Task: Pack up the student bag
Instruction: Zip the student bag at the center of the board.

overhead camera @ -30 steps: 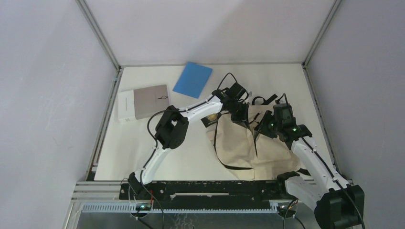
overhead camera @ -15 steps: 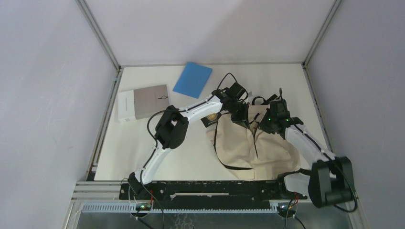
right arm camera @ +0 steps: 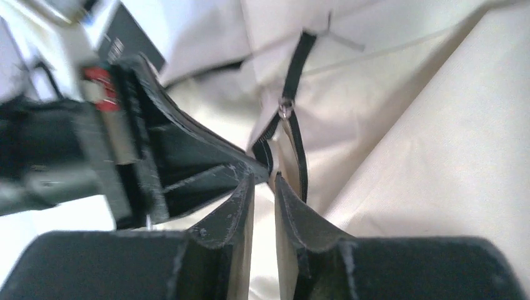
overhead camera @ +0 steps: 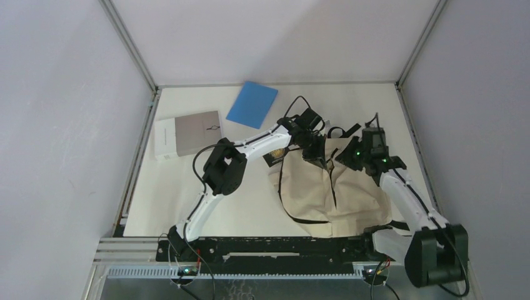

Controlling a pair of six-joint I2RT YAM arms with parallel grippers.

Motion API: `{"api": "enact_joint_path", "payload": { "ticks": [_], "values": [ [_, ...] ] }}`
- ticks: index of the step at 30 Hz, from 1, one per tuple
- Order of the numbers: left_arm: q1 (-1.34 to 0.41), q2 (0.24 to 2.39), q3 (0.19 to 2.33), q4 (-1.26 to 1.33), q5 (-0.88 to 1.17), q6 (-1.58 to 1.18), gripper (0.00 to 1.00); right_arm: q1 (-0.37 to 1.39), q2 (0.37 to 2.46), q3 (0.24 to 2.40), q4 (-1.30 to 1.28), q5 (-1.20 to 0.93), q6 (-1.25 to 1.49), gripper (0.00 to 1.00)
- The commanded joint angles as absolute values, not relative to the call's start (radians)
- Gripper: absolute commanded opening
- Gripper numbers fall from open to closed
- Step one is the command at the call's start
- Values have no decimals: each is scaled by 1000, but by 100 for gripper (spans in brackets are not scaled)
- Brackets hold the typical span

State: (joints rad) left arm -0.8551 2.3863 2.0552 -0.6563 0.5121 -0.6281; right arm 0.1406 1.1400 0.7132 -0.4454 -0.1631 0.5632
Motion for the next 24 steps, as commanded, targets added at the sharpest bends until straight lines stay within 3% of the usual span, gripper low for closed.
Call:
{"api": "enact_joint_path", "payload": {
  "ticks": [1,6,13,14,16,18,20,24],
  "values": [
    [-853,2324,2043,-631,552,-624,0,96,1063,762,-408,-70,544,26],
    [-854,2325,2048,-631,555,-629,0,68,1218,770,-400,-129,540,23],
    [-854,2325,2060,-640,562,-623,0,187,1424,765,-376,-176,518,19],
    [-855,2322,2058,-645,564,-618,5,185,1415,765,-376,-173,521,19],
    [-854,2309,2052,-660,556,-609,31,177,1373,765,-364,-165,526,22],
    [-854,2283,2032,-667,537,-590,46,176,1316,765,-346,-121,541,31],
    [-851,2244,1990,-668,526,-572,50,173,1274,767,-334,-68,559,37],
    [-825,2175,1901,-655,514,-572,49,152,1276,787,-319,-32,591,40]
  ]
}}
